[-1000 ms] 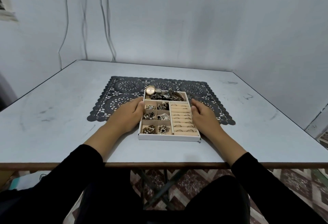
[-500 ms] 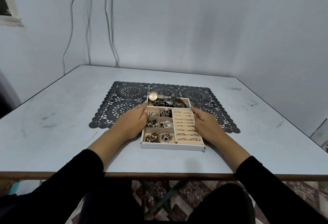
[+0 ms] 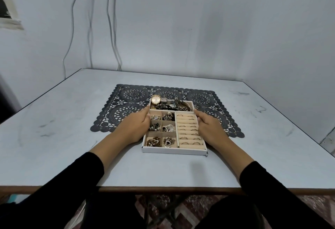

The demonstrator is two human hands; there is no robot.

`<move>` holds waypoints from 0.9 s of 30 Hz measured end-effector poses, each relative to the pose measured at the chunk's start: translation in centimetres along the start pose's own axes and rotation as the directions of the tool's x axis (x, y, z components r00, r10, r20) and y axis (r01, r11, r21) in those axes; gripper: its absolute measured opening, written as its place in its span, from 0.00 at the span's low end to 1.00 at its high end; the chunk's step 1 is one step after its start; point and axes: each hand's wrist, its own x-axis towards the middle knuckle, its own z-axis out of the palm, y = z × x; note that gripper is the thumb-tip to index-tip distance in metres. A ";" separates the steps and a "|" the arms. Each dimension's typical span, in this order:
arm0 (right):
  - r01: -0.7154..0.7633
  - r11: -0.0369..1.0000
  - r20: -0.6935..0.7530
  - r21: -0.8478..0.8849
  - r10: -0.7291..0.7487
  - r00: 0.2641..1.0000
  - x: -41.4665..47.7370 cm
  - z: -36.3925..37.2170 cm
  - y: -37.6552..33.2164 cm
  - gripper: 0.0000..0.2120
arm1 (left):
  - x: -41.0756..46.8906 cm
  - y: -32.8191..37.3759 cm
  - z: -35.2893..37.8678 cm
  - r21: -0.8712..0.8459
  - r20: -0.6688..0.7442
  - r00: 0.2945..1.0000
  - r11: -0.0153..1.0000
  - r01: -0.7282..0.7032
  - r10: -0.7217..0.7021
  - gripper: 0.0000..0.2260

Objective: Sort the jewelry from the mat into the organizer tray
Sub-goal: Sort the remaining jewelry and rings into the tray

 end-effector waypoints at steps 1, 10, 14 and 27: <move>0.002 1.000 0.003 -0.009 -0.002 1.000 0.4 0.1 0.0 0.20 | 0.3 -0.1 0.0 0.003 0.002 1.000 1.000 0.001 -0.001 0.22; -0.014 1.000 0.021 -0.020 0.014 1.000 4.3 0.7 -0.2 0.21 | 4.2 -1.5 0.0 0.006 -0.001 1.000 1.000 0.025 -0.025 0.22; -0.018 1.000 0.019 -0.016 0.019 1.000 6.0 0.8 -0.2 0.21 | 5.9 -2.1 0.0 0.009 0.009 0.999 0.999 0.034 -0.034 0.22; -0.012 1.000 0.012 0.012 0.012 1.000 8.5 1.1 0.6 0.20 | 7.9 -2.3 0.1 -0.049 -0.012 1.000 0.999 0.023 -0.024 0.22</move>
